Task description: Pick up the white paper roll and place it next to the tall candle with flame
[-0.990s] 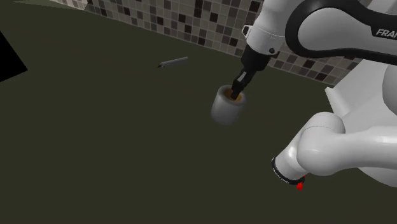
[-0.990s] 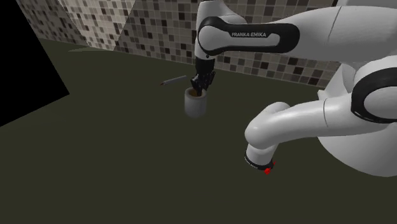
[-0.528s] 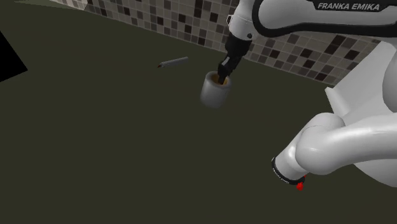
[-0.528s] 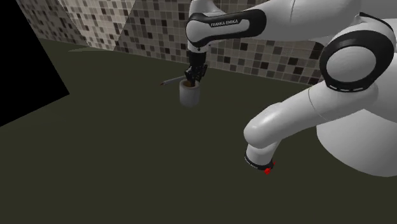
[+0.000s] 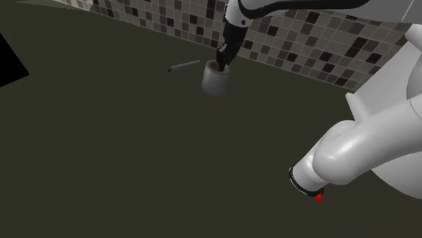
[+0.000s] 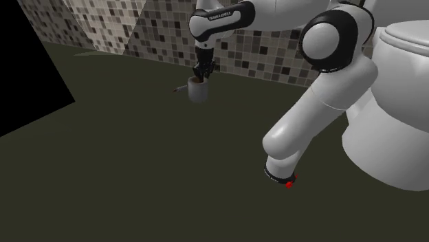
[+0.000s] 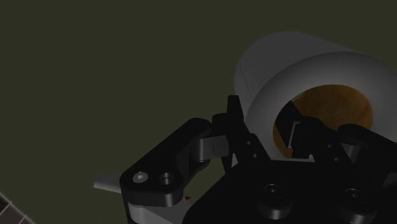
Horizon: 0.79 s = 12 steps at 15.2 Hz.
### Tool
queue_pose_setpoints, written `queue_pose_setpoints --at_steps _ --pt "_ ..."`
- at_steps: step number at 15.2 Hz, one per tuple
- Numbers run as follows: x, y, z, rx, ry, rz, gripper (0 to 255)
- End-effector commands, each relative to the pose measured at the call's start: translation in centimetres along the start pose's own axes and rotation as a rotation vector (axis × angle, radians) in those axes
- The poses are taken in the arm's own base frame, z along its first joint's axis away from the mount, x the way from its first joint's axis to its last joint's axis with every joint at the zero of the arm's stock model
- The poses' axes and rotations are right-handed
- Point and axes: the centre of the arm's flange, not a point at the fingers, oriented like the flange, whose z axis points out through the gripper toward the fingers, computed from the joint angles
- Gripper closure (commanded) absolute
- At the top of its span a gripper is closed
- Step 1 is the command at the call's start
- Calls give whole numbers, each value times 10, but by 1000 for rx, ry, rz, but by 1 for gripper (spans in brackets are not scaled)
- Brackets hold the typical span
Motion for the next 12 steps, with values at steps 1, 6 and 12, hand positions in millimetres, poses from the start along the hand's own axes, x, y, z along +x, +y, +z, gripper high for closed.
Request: queue_pose_setpoints --at_steps 1,6,12 --pt "21 14 2 -1 1 0 255" --pt "79 46 5 -1 1 0 255" --pt "155 88 10 -1 1 0 255"
